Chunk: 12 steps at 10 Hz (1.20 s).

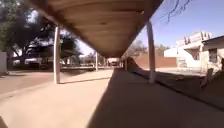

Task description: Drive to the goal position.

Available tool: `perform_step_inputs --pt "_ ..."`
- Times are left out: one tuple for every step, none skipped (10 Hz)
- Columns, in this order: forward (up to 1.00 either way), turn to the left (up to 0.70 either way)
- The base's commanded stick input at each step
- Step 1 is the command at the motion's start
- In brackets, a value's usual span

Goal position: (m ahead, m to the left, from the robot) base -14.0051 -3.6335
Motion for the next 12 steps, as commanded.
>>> perform_step_inputs --pt "0.85 0.0" --pt "0.85 0.0" --pt "0.85 0.0" --pt "0.85 0.0" --pt "0.85 0.0" --pt "0.85 0.0" --pt "0.85 0.0" --pt "0.85 0.0" --pt "0.85 0.0" --pt "0.85 0.0" --pt "0.85 0.0" --pt "0.85 0.0"
